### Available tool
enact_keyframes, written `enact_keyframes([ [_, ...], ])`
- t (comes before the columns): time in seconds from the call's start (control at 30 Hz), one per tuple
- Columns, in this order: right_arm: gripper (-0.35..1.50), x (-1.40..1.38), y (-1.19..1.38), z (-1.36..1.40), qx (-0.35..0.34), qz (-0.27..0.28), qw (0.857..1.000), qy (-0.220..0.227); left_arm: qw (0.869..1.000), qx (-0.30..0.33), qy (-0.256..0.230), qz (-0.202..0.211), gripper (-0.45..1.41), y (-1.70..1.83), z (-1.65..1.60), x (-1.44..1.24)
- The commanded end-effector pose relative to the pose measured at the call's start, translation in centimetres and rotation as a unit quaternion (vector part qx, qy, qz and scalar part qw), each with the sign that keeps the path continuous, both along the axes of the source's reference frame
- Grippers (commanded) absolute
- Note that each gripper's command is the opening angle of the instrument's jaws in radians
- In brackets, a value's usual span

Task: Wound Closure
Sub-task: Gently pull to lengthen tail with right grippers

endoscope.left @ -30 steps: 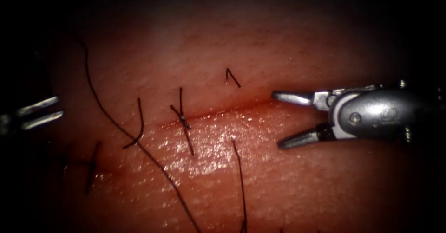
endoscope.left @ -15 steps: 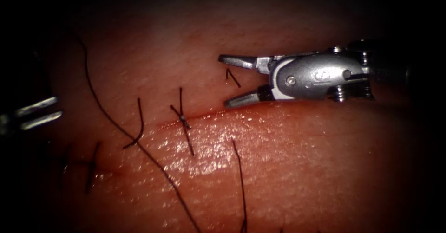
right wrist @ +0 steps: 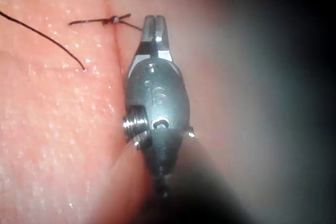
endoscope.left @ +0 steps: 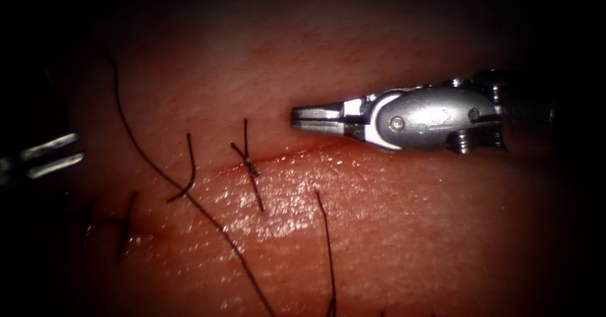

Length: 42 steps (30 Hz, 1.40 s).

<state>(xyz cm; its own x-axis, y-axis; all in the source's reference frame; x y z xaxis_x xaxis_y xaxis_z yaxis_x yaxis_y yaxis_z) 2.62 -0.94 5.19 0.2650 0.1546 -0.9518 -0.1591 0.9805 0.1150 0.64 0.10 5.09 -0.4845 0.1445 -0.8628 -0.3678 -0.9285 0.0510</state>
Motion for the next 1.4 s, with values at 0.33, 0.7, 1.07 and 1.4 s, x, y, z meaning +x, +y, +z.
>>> enact_keyframes([
  [0.33,-0.35,0.02,0.39,0.14,0.123,0.016,0.992,-0.002,1.000,0.002,-0.001,-0.001,-0.45,0.03,0.06,-0.06],
  [0.7,-0.35,0.14,0.71,0.22,0.356,0.026,0.934,0.002,1.000,0.003,0.000,0.005,-0.45,0.01,0.08,-0.12],
  [1.07,-0.35,0.20,0.81,0.21,0.414,0.027,0.910,-0.009,1.000,0.003,-0.002,0.007,-0.45,0.01,0.10,-0.16],
  [1.4,-0.35,0.20,0.93,0.14,0.422,0.036,0.906,-0.011,1.000,0.004,0.002,0.013,-0.45,0.01,0.19,-0.21],
])
